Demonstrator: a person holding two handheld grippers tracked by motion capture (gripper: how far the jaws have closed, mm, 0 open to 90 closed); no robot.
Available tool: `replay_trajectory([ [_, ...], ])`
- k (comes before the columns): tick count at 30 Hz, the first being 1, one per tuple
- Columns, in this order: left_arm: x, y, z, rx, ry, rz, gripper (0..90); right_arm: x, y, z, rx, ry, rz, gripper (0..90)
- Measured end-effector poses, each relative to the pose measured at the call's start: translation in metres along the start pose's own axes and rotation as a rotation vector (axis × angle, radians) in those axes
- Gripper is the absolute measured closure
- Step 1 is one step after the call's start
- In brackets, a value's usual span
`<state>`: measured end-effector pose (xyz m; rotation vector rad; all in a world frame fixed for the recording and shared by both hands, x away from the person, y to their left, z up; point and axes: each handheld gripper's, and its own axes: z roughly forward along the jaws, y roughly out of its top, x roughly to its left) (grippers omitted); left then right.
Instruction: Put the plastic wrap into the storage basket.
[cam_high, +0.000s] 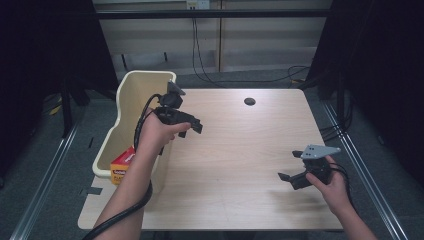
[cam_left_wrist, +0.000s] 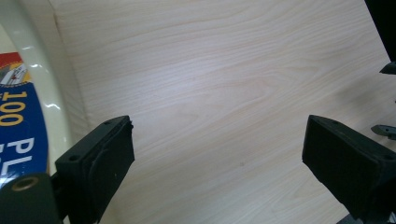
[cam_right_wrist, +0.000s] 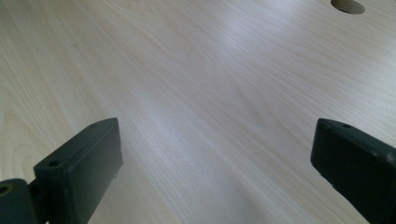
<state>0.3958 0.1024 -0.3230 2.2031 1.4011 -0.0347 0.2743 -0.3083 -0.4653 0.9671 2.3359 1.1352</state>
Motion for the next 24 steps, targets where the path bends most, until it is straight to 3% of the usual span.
replay_trajectory([
  [10,-0.009,-0.005,0.014,0.002,-0.018,0.032,8.9,0.001,0.000,0.002,0.008,0.009,-0.009,2.3],
  [14,-0.013,-0.008,0.022,-0.003,0.001,0.066,9.0,0.001,-0.001,0.003,0.014,0.010,-0.013,2.3],
  [16,-0.015,-0.010,0.026,-0.005,-0.018,0.071,9.0,0.001,-0.001,0.003,0.021,0.008,-0.012,2.3],
  [24,-0.024,-0.012,0.035,-0.012,-0.024,0.106,9.0,0.001,-0.003,0.004,0.028,0.010,-0.013,2.3],
])
